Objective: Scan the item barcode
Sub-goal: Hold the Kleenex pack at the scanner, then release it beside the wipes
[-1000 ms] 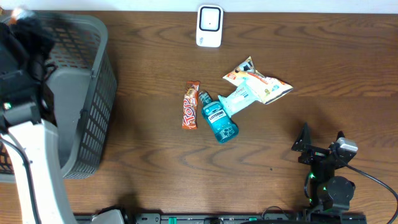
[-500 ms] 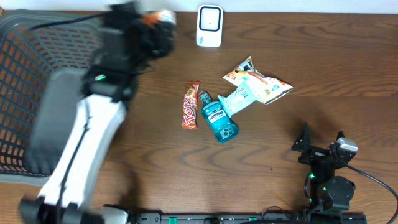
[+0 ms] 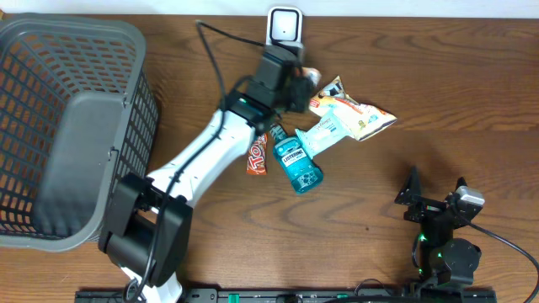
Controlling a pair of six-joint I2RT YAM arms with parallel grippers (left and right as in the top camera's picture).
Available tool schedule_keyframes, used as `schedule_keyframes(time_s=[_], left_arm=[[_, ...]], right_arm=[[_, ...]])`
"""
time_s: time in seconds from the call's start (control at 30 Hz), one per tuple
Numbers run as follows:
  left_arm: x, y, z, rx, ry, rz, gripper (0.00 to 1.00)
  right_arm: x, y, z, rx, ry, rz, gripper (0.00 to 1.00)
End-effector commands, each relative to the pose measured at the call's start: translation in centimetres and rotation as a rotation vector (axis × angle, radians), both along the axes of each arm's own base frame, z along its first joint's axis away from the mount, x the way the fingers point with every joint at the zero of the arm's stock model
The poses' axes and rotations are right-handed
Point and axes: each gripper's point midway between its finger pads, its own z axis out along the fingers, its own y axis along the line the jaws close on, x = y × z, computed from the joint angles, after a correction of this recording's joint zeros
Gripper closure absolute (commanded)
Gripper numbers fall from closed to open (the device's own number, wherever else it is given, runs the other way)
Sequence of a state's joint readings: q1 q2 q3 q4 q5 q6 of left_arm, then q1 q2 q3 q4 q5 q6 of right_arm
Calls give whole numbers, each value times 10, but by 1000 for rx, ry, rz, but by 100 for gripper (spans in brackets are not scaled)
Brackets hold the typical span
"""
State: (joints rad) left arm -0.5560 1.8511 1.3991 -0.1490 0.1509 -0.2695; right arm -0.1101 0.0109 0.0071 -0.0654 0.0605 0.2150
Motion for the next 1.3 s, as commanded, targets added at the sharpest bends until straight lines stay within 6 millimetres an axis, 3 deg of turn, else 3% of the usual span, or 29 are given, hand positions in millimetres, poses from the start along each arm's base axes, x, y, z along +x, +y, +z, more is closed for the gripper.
schedule_keyframes(time_s=[0.0, 0.23, 0.53, 1.0, 1.27], left_arm=[[-19, -22, 2, 102, -71, -147, 46], [-56, -45, -35, 162, 37, -252, 46], [-108, -92, -81, 277, 39, -516, 46], [-112, -93, -90, 295, 57, -523, 36], [-105, -86, -86, 291, 55, -503, 9]], right_arm=[[-1, -2, 0, -15, 1, -10, 1], [-1, -2, 0, -15, 1, -10, 1], [-1, -2, 0, -15, 1, -10, 1], [-1, -2, 0, -15, 1, -10, 1], [-1, -2, 0, -15, 1, -10, 1]])
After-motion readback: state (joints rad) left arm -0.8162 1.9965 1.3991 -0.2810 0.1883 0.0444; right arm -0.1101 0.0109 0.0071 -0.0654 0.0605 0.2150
